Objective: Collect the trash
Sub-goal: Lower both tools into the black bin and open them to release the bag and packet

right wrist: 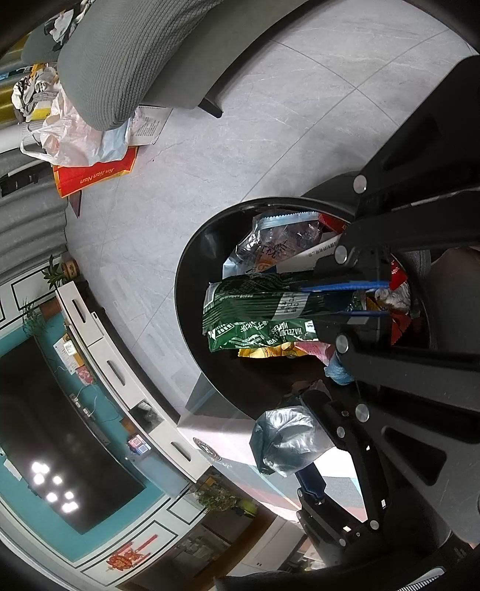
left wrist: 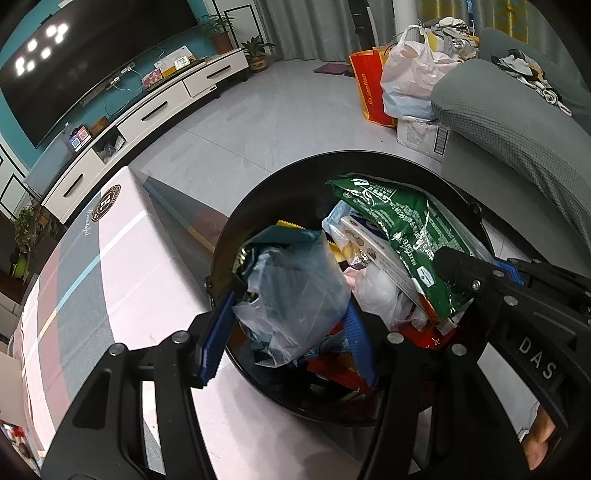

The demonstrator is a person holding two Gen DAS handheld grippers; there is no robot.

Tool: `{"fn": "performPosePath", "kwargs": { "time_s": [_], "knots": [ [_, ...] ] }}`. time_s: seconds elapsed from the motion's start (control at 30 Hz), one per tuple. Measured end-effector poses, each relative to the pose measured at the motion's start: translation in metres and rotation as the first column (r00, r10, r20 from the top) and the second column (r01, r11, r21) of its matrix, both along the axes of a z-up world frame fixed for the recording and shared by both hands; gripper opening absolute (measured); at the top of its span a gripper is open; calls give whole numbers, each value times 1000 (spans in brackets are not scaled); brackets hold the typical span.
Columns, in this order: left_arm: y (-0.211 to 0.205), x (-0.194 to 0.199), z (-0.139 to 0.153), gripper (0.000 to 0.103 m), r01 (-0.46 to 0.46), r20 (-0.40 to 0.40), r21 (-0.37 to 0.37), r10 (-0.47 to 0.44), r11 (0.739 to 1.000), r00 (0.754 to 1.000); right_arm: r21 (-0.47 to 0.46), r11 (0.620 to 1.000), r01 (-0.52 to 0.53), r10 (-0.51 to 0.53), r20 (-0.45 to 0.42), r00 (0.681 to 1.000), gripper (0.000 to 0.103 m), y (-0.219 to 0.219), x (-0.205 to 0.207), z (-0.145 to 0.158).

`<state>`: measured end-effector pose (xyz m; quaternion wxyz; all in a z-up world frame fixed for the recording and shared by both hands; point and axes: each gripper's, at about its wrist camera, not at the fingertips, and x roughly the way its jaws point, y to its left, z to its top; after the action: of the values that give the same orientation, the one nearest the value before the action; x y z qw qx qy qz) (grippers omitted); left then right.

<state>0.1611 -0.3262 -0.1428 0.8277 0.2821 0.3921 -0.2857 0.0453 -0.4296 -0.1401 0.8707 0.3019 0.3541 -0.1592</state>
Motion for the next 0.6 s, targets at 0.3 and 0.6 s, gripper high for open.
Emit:
{"fn": "performPosePath", "kwargs": {
  "time_s": [0.3, 0.6],
  "knots": [
    [-4, 1, -3, 61, 10, 3, 16, -10, 1000, 1000, 4, 1000, 1, -1, -5, 1000, 9, -1, 1, -2],
    [-7, 2, -6, 66, 18, -2, 26, -18, 999, 1000, 7, 1000, -2, 2, -25, 1000, 14, -3, 3, -7]
  ]
}}
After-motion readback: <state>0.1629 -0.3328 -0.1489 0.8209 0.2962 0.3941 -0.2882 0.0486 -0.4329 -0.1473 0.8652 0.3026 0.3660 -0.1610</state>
